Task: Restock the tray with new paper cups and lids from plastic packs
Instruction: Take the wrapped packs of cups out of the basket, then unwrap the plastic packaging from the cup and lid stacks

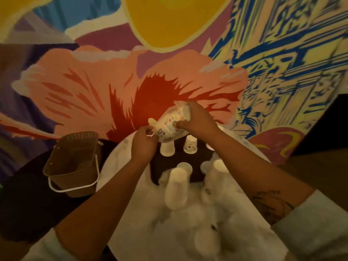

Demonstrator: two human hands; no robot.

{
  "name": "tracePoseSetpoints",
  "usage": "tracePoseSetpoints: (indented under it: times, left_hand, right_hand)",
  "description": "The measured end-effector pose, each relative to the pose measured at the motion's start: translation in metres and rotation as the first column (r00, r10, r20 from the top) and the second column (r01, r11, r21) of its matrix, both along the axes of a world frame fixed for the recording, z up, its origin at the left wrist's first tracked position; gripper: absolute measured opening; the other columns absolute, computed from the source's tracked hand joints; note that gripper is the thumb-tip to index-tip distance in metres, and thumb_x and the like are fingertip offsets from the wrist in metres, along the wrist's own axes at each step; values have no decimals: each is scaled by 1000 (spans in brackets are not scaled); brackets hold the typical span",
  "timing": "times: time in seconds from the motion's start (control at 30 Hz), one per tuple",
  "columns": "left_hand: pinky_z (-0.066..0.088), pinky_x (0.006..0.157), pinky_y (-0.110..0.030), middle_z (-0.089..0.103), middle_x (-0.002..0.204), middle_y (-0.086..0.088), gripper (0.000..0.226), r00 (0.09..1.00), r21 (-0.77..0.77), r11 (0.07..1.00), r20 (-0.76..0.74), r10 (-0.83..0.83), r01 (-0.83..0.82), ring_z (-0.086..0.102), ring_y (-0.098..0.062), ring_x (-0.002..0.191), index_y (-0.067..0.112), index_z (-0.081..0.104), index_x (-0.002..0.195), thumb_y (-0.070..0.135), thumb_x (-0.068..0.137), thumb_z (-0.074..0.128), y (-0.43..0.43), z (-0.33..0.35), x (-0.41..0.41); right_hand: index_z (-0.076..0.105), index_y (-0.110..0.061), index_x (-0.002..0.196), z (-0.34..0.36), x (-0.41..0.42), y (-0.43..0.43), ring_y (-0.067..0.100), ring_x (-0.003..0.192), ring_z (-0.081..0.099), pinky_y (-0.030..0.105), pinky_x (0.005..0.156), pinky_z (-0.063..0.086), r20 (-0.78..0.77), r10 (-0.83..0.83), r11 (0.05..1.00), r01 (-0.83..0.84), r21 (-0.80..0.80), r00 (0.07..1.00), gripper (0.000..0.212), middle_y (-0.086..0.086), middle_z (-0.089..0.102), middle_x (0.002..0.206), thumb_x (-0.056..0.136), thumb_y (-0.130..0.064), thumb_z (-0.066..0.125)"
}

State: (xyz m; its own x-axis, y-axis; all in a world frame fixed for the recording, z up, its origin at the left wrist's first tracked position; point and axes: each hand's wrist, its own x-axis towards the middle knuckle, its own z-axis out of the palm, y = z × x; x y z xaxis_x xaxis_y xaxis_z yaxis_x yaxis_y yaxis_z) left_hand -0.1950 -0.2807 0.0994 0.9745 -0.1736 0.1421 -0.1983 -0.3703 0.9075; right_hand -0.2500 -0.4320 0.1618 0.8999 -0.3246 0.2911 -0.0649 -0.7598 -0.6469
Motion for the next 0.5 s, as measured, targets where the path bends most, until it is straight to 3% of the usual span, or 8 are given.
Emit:
tracePoseSetpoints:
  times: [0.07, 0.13, 0.27, 0.37, 0.5]
  left_hand:
    - [49, 90, -35, 58, 123, -9, 36, 999, -60, 998, -40, 1, -3, 57, -23, 106, 9, 50, 125, 13, 89, 53, -33, 6, -28]
    - [51, 81, -32, 59, 118, -11, 37, 993, -137, 991, -115, -3, -13, 59, -20, 90, 9, 49, 127, 10, 90, 50, -64, 8, -52]
    - [49, 60, -24, 62, 103, -15, 34, 928, -351, 936, -353, -120, -12, 58, -21, 77, 3, 50, 124, 2, 91, 46, -117, 6, -95]
    - [44, 57, -23, 60, 77, -7, 21, 877, -398, 917, -447, -177, -18, 54, -15, 65, 10, 55, 108, 4, 92, 44, -141, 1, -120]
    - [45, 54, -23, 58, 66, -9, 18, 828, -416, 909, -500, -253, 26, 52, -14, 57, 4, 63, 85, 6, 91, 46, -164, -2, -137]
  right_hand:
    - [41, -16, 129, 4, -39, -29, 20, 111, 51, 28, 79, 40, -3, -43, 999, 43, 11, 999, 67, 2, 51, 126, 73, -31, 75]
    - [40, -15, 130, 3, -75, -56, 20, 112, 50, 27, 80, 38, 1, -93, 994, 93, 54, 996, 68, 3, 51, 126, 74, -30, 75]
    - [42, -13, 128, -2, -134, -100, 12, 101, 44, 27, 83, 38, 19, -178, 969, 171, 179, 984, 65, -1, 48, 114, 74, -27, 75]
    - [44, -15, 127, -7, -162, -127, 14, 100, 49, 27, 80, 41, 9, -217, 927, 203, 315, 976, 64, -3, 50, 111, 73, -24, 77]
    - [45, -16, 122, -16, -180, -155, 18, 103, 53, 28, 72, 45, 10, -260, 867, 228, 443, 966, 59, -1, 52, 114, 73, -25, 76]
